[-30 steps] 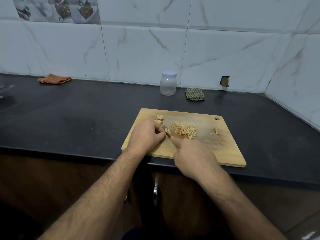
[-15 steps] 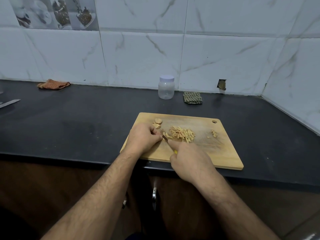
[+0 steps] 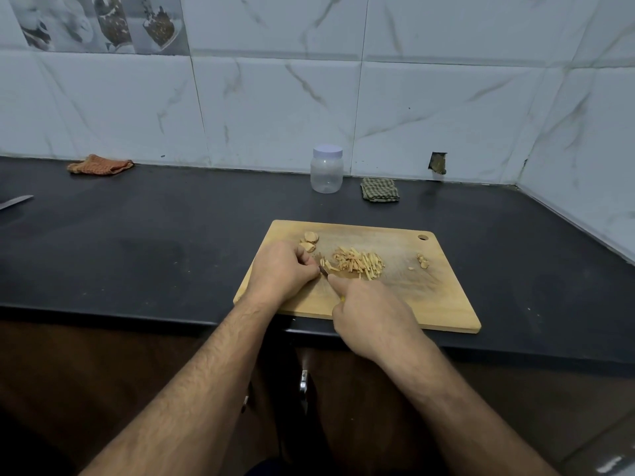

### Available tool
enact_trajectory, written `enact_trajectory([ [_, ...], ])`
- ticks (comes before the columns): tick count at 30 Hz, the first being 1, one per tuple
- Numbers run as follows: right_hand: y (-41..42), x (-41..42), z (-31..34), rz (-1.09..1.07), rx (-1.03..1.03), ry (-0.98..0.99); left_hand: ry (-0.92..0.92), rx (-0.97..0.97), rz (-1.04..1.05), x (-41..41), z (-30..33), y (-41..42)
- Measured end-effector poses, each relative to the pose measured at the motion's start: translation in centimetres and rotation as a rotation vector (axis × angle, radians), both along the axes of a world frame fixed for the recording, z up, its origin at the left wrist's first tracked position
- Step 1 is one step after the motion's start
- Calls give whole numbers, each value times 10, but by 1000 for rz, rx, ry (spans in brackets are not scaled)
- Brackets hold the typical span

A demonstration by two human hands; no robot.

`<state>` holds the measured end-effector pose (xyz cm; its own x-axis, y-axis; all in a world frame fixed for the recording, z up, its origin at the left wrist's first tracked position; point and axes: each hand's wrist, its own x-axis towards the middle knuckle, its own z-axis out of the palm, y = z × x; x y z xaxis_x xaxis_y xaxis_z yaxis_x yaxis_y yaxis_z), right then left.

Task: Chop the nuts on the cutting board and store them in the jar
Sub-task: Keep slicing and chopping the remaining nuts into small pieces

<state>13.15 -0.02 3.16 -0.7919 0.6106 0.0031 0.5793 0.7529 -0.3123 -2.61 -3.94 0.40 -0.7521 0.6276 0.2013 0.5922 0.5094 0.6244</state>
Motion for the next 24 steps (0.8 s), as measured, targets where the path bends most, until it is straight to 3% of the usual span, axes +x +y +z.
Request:
enact_trajectory([
  [10,-1,12,-1,-54,0,69,5,29,-18,4,-1,-6],
  [18,-5,2,-4,-3,-19,60,-153,282,75,2,-3,-11],
  [24,14,-2,9,-135,4,6,-178,320,118,4,-4,-10],
])
